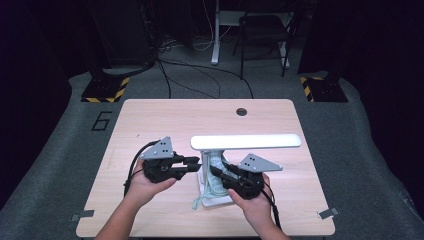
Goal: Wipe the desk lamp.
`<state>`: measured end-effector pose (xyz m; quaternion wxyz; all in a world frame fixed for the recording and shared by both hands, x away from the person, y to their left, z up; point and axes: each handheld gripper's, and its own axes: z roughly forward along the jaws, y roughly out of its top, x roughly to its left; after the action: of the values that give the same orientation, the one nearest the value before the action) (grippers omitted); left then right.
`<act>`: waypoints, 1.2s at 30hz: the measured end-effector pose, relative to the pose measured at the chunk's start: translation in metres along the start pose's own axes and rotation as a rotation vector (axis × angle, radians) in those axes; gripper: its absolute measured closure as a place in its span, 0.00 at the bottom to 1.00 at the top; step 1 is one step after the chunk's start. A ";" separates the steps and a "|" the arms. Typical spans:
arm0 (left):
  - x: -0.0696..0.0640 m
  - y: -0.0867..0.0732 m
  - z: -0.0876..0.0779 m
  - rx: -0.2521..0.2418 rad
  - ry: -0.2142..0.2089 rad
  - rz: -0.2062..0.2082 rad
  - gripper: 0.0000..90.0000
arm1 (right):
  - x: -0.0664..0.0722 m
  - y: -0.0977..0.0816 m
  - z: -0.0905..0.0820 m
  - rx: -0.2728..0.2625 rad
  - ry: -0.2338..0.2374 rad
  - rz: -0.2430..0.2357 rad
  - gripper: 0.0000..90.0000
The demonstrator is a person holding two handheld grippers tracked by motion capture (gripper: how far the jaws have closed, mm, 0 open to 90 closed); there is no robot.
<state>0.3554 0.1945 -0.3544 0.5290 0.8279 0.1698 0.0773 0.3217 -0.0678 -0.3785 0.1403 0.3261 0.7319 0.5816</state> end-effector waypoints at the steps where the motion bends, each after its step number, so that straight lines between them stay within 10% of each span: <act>1: 0.001 -0.002 0.002 0.002 -0.008 -0.004 0.83 | 0.001 0.002 -0.001 -0.008 -0.002 -0.004 0.79; 21: 0.004 -0.031 0.017 0.002 0.006 -0.060 0.86 | -0.002 -0.020 0.011 0.076 -0.021 -0.038 0.80; 36: 0.003 -0.033 0.017 0.008 0.016 -0.064 0.86 | 0.007 0.013 -0.003 -0.031 -0.012 -0.062 0.80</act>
<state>0.3574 0.1935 -0.3914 0.5266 0.8234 0.2007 0.0662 0.3184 -0.0642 -0.3643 0.1678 0.3046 0.7316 0.5863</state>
